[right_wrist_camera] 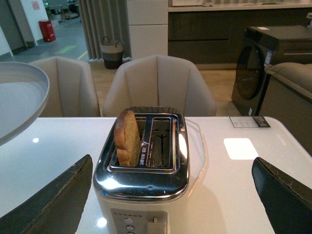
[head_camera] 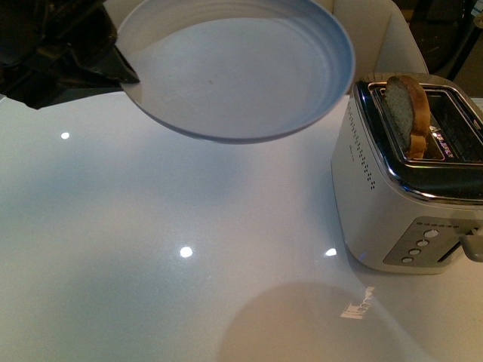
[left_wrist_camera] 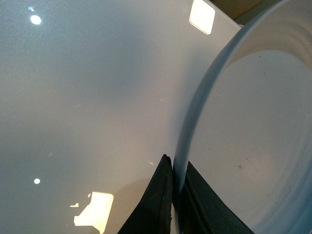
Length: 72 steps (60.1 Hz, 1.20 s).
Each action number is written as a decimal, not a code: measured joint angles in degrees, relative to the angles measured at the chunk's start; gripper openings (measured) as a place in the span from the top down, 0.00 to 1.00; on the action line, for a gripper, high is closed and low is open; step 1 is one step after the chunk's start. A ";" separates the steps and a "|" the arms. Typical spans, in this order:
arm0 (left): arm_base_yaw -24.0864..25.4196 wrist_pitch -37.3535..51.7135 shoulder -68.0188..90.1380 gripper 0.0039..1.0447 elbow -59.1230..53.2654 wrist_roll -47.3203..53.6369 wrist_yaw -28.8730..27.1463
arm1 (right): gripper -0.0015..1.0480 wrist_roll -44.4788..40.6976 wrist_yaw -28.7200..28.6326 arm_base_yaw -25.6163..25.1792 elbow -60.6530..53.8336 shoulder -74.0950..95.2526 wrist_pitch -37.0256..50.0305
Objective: Left arm holds plate, right arm toasts bread
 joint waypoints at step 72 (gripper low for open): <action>37.68 36.87 40.74 0.97 -14.62 12.94 4.61 | 0.09 0.00 0.00 0.00 0.00 0.00 0.00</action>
